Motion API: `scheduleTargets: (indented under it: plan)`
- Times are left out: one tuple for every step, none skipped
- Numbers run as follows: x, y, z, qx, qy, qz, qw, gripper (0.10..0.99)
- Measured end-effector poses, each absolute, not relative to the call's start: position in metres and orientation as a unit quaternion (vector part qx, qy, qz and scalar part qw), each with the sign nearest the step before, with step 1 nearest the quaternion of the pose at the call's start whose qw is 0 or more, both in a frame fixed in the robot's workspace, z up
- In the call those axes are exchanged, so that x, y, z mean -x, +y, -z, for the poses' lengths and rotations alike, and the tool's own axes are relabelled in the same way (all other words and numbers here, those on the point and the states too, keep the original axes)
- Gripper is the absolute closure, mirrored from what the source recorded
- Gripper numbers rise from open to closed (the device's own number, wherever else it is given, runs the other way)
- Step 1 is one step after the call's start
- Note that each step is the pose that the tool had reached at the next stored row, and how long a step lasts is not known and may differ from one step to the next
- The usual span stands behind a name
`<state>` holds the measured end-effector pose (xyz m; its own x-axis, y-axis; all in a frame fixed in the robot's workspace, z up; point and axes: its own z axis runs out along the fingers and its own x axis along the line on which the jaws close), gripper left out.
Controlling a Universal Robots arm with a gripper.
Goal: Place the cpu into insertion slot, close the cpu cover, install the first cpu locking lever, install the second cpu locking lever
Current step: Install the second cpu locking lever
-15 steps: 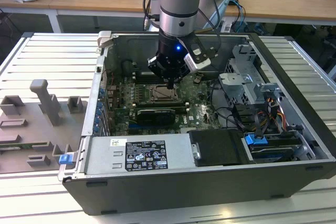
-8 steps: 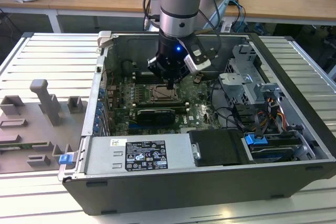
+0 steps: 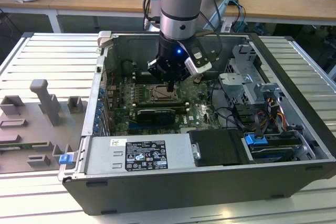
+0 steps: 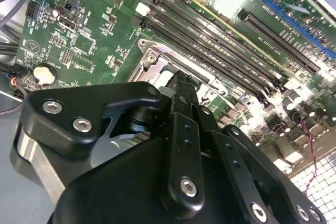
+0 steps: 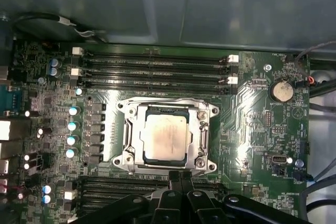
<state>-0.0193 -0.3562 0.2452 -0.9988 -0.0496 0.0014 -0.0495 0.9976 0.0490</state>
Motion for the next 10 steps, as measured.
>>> scheduleTargets:
  plan:
    - [0.0193,-0.3575,-0.2452,-0.025,-0.999,0.025,0.001,0.980]
    - [0.0193,-0.3587,-0.2452,-0.025,-0.999,0.025,0.001,0.980]
    - [0.0193,-0.3596,-0.2452,-0.025,-0.999,0.025,0.001,0.980]
    - [0.0193,-0.3604,-0.2452,-0.025,-0.999,0.025,0.001,0.980]
    - [0.0193,-0.3613,-0.2452,-0.025,-0.999,0.025,0.001,0.980]
    - [0.0193,-0.3622,-0.2452,-0.025,-0.999,0.025,0.001,0.980]
    - [0.0196,-0.3634,-0.2451,-0.025,-0.999,0.026,0.001,0.980]
    - [0.0202,-0.3639,-0.2450,-0.025,-0.999,0.026,0.001,0.980]
    - [0.0217,-0.3648,-0.2448,-0.025,-0.999,0.028,0.001,0.980]
    - [0.0228,-0.3653,-0.2447,-0.025,-0.999,0.029,0.001,0.980]
